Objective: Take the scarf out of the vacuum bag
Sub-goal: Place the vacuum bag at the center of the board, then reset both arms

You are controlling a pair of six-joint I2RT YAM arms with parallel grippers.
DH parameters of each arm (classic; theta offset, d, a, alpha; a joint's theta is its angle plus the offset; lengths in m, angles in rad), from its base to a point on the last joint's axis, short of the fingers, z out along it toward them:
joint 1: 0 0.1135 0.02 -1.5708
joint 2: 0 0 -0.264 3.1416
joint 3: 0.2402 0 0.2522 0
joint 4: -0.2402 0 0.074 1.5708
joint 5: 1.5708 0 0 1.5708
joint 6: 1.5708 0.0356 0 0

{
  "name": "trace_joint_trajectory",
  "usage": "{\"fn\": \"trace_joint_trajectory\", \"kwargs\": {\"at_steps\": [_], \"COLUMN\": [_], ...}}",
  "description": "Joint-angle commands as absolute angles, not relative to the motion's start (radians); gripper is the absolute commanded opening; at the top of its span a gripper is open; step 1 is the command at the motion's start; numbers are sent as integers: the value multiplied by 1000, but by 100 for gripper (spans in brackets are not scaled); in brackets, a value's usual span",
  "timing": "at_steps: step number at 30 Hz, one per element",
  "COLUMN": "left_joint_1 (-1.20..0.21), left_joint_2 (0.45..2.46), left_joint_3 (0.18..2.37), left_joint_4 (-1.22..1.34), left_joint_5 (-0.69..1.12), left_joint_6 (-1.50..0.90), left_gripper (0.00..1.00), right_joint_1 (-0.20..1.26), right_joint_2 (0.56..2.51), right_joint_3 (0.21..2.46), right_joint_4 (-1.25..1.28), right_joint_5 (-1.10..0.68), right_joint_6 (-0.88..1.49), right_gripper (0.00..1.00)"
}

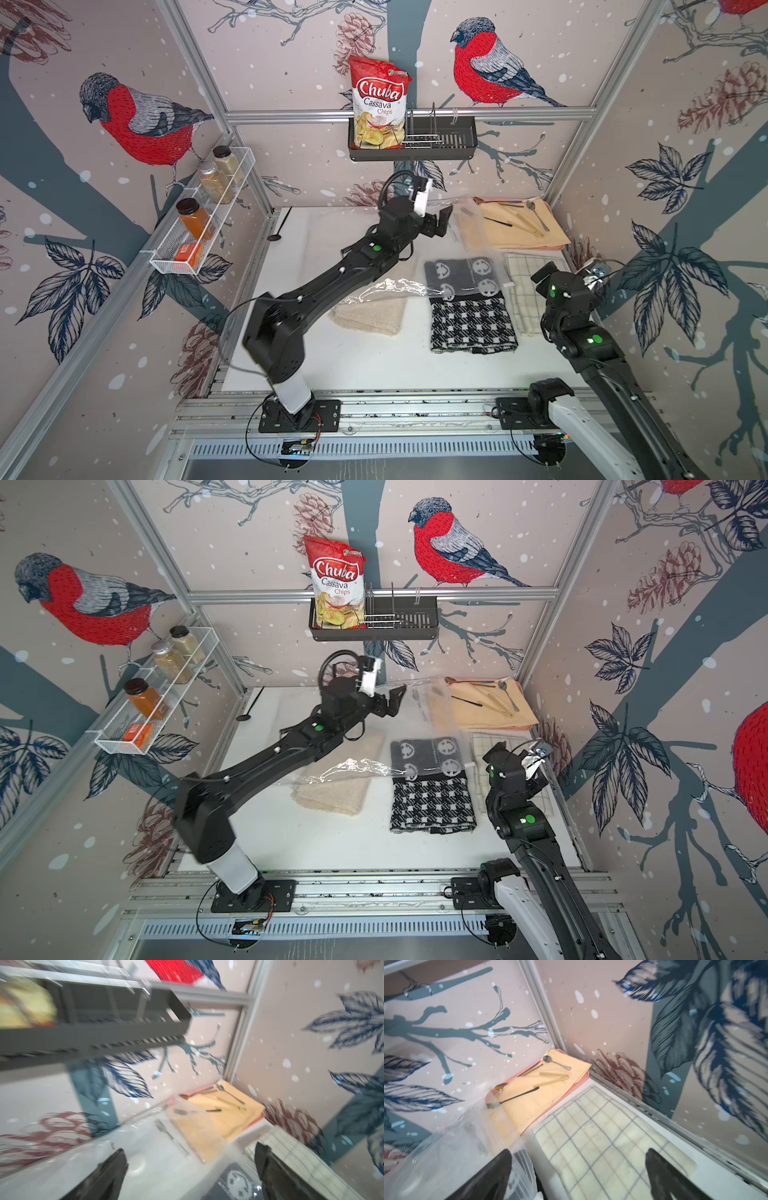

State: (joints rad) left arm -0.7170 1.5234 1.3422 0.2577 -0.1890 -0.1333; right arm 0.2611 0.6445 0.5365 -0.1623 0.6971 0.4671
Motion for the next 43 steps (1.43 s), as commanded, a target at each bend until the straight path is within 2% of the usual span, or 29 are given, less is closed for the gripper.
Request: {"fn": "trace_joint_trajectory", "kwargs": {"at_steps": [1, 4, 6, 8, 9, 11, 13, 15, 18, 21, 22, 23, 24, 25, 31, 33, 36, 43], "left_joint_1": [-685, -583, -499, -395, -378, -378, -377, -386, -392, -364, -374, -353, -319, -280, -175, -171, -139, -115], "left_joint_2": [1281, 1089, 1005, 933, 905, 920, 1049, 1207, 1364, 1519, 1556, 1578, 1597, 1609, 1585, 1625, 1574, 1575], "left_joint_3": [1106, 851, 741, 585, 467, 201, 40, 62, 67, 62, 64, 55, 45, 48, 74, 108, 170, 197], "left_joint_4": [556, 575, 500, 576, 729, 1210, 1575, 1618, 1608, 1693, 1768, 1801, 1802, 1803, 1655, 1665, 1458, 1412], "left_joint_5": [-631, -630, -687, -563, -548, -590, -583, -640, -553, -612, -704, -690, -614, -555, -451, -473, -442, -430], "left_joint_6": [-102, -76, -138, -96, -27, 103, 232, 289, 353, 340, 329, 283, 242, 208, 70, 82, 31, 5], "left_gripper": [99, 99, 99, 98, 98, 99, 100, 99, 98, 99, 99, 98, 98, 98, 99, 98, 98, 98], "right_joint_1": [259, 247, 217, 188, 183, 178, 164, 163, 160, 150, 143, 153, 180, 169, 143, 142, 133, 112], "right_joint_2": [638, 759, 891, 991, 1031, 1109, 1208, 1292, 1384, 1506, 1566, 1613, 1609, 1593, 1570, 1569, 1565, 1556], "right_joint_3": [297, 92, 103, 146, 152, 123, 111, 101, 64, 40, 34, 32, 35, 44, 103, 102, 117, 141], "right_joint_4": [492, 963, 1001, 942, 950, 1080, 1202, 1299, 1458, 1612, 1689, 1784, 1772, 1728, 1579, 1581, 1541, 1480], "right_joint_5": [594, 534, 562, 536, 505, 467, 444, 414, 362, 386, 391, 439, 494, 476, 450, 449, 430, 385], "right_joint_6": [155, -43, -14, 51, 50, 42, 44, 9, -24, -2, 3, -17, -23, -11, 15, 16, 23, 37], "right_gripper": [100, 100, 100, 100, 100, 100, 100, 100, 100, 100, 100, 100, 100, 100, 100, 100, 100, 100]}}
